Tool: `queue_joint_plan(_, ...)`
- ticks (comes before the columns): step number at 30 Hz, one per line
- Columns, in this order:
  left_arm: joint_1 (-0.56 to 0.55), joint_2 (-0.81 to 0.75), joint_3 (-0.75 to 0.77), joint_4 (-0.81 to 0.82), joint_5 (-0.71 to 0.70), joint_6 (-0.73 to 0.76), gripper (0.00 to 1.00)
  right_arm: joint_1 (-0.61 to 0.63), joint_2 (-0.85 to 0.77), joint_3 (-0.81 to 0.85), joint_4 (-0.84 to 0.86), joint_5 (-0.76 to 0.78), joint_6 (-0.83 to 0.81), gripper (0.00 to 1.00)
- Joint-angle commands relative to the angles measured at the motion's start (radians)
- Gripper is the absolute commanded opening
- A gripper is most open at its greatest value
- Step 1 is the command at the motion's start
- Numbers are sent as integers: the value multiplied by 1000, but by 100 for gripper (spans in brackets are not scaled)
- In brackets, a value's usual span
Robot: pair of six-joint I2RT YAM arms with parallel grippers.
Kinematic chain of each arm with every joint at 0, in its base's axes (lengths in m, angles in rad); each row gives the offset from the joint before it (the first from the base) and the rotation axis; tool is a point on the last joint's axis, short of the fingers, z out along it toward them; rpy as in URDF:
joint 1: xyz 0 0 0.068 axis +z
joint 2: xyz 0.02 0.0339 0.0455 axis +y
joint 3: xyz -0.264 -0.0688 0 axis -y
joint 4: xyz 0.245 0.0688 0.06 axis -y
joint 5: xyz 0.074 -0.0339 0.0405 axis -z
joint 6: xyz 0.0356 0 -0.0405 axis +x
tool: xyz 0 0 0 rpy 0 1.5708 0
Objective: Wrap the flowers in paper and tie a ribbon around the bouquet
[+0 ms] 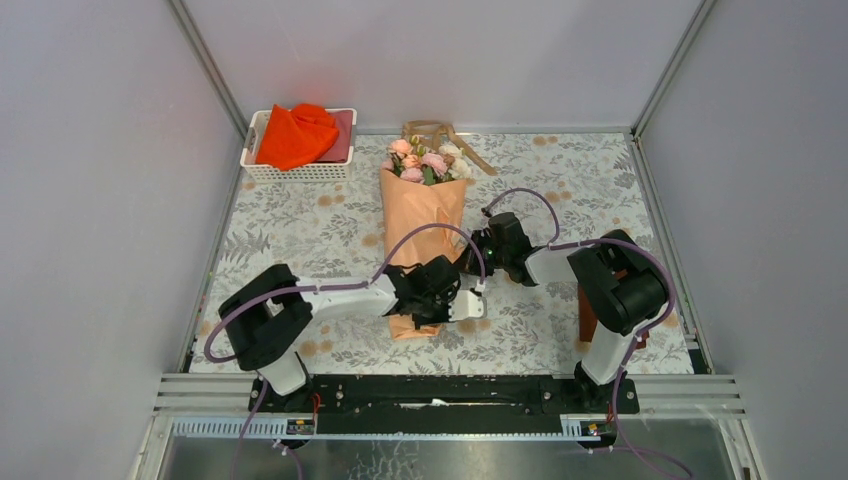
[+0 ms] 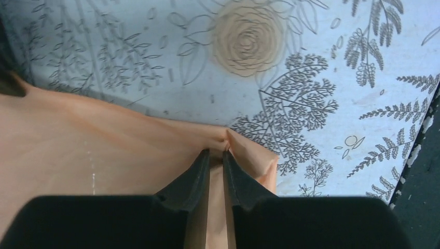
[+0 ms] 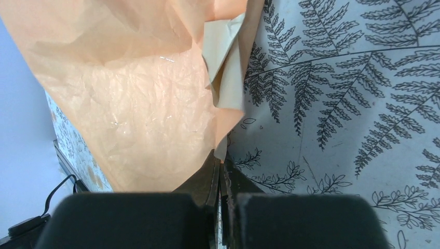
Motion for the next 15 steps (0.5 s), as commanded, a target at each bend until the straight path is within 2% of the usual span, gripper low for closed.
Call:
queue_joint_plan(1,-68,11,-55,38,-45,43,22,-13,31,-21,-24,56,-7,0)
queue_joint_plan(7,-105,-24,-32,-46,55,43,24,-15,25,-22,-42,68,-20,0)
queue_joint_plan(12,-105,-144,77,-205,217,72,32,-16,28,-22,-48,67,-24,0)
queue_joint_plan(15,-101,-212,94,-239,228,114,33,-16,33,-17,-50,65,-28,0)
